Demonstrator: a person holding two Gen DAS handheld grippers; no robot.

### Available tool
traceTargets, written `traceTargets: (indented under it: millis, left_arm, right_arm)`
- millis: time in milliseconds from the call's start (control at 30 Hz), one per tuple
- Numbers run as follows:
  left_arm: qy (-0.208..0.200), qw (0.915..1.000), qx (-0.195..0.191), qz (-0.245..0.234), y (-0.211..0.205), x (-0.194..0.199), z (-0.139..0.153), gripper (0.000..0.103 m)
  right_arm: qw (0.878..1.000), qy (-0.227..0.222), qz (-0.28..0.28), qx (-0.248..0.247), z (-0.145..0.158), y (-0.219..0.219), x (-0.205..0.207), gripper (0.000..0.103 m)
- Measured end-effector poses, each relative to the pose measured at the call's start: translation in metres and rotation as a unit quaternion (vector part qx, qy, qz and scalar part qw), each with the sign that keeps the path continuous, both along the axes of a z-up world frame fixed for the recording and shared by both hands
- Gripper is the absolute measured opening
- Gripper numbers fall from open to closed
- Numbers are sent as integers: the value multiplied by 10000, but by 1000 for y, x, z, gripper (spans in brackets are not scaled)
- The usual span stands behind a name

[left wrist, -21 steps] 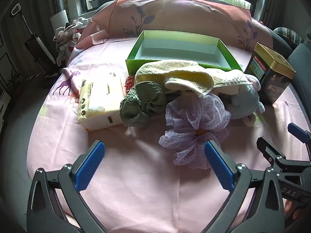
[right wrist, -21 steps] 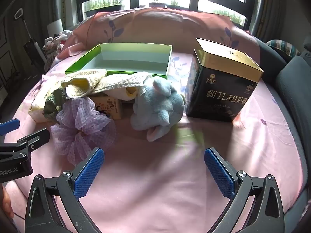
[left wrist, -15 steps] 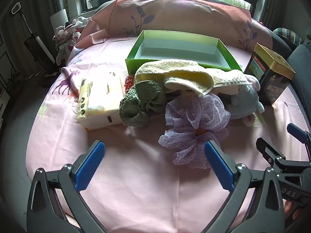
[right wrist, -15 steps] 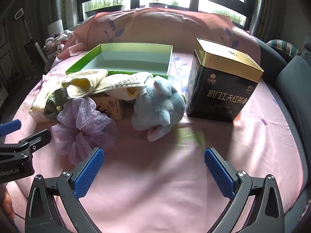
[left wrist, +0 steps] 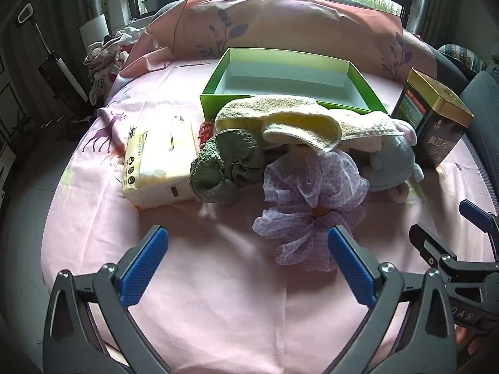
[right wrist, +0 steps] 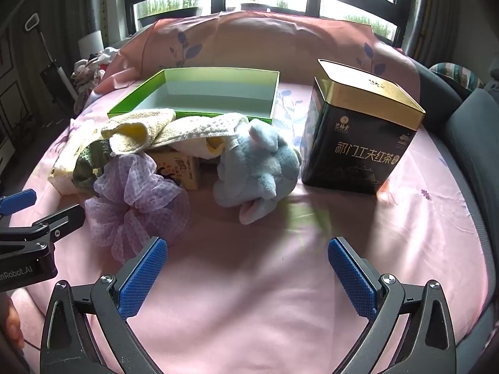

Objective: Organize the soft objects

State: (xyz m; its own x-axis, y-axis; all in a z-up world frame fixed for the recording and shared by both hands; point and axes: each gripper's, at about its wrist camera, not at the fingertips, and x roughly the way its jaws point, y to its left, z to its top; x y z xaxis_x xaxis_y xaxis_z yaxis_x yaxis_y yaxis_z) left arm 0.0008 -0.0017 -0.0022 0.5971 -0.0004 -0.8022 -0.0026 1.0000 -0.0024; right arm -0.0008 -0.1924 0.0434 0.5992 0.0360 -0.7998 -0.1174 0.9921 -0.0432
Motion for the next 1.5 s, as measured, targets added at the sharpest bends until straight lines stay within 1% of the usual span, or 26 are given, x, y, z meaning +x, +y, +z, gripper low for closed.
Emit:
traceTargets:
  millis: [1367,1433,1500]
  left_arm:
    - [29,10000,-93,-1,2,1,-3,102]
    - [45,9999,-128,-17,2,1,-4,102]
    - [107,9994,-321,-87,4,3,-5,102]
  right_arm:
    - [10000,50,76,35,-4,2,-3,103]
    - [9999,54,86,35,-4,2,-3,103]
    - [9998,67,144,109,-5,3,-3,103]
